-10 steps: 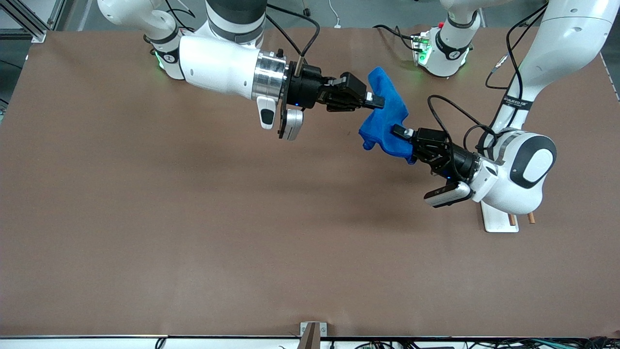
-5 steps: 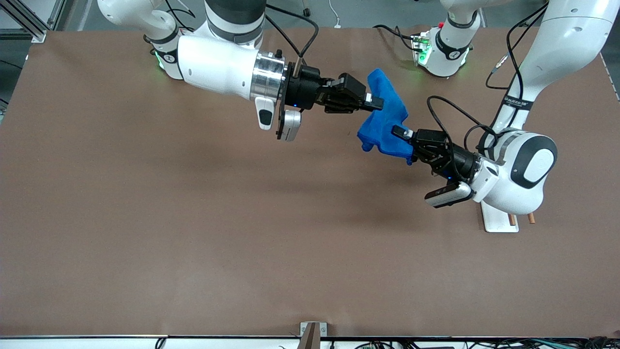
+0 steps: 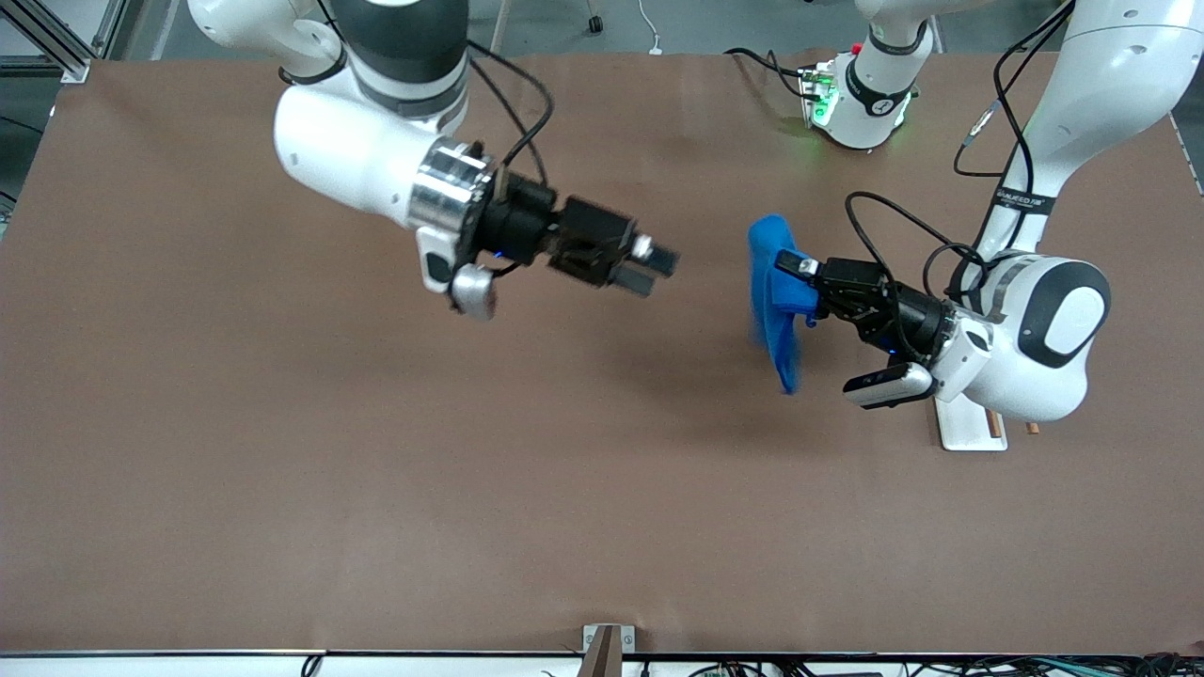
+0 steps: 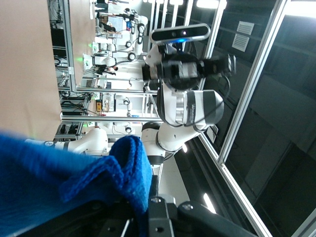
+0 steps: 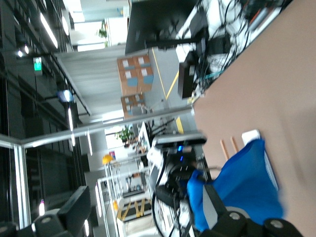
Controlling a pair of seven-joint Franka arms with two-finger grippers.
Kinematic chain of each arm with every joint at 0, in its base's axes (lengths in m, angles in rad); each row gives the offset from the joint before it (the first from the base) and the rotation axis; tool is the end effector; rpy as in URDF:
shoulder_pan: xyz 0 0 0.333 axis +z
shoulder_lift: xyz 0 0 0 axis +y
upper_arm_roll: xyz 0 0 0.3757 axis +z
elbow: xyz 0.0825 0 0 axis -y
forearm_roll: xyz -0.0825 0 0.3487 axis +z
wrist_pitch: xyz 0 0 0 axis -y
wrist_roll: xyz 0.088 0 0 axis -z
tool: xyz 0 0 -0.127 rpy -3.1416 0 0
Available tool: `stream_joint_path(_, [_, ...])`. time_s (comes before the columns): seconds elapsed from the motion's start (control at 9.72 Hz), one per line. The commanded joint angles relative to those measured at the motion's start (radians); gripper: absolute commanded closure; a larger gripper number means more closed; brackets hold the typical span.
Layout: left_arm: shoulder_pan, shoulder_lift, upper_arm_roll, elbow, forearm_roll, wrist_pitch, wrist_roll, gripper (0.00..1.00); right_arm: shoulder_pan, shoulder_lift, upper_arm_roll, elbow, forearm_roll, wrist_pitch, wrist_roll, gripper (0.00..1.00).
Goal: Right arm passes towel to left arm to hang
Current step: 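Move the towel toward the rack while the right gripper withdraws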
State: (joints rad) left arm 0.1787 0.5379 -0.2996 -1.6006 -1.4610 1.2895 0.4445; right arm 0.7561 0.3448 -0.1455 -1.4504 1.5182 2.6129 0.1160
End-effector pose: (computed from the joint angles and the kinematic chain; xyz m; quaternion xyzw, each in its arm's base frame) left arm 0.6201 -0.1740 0.4884 0.6251 -0.1000 -0.1722 0.7547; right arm 0.5785 0.4155 0.6305 -0.7566 0.2177 -0.0857 0.6106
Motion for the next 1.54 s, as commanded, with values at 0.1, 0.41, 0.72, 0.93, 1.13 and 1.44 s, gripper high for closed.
stream_joint_path(0.1, [-0.001, -0.033, 0.026, 0.039, 0.225, 0.1, -0.154, 1.0, -0.036, -0.056, 0.0, -0.134, -0.024, 0.092, -0.047, 0.0])
stream_joint_path(0.41, [-0.001, -0.068, 0.031, 0.056, 0.471, 0.194, -0.314, 1.0, -0.078, -0.049, -0.002, -0.166, -0.126, 0.088, -0.068, 0.0])
stream_joint_path(0.72, [-0.002, -0.072, 0.031, 0.125, 0.747, 0.211, -0.489, 1.0, -0.119, -0.053, -0.002, -0.26, -0.358, 0.076, -0.068, 0.0])
stream_joint_path(0.93, [0.001, -0.072, 0.036, 0.155, 0.919, 0.209, -0.564, 1.0, -0.168, -0.05, -0.002, -0.288, -0.421, 0.073, -0.073, 0.0])
stream_joint_path(1.13, [0.004, -0.065, 0.04, 0.162, 1.11, 0.221, -0.633, 1.0, -0.268, -0.049, 0.007, -0.281, -0.54, -0.023, -0.07, 0.0])
stream_joint_path(1.44, [0.01, -0.067, 0.042, 0.16, 1.335, 0.221, -0.682, 0.99, -0.41, -0.084, 0.012, -0.286, -0.743, -0.172, -0.067, 0.0])
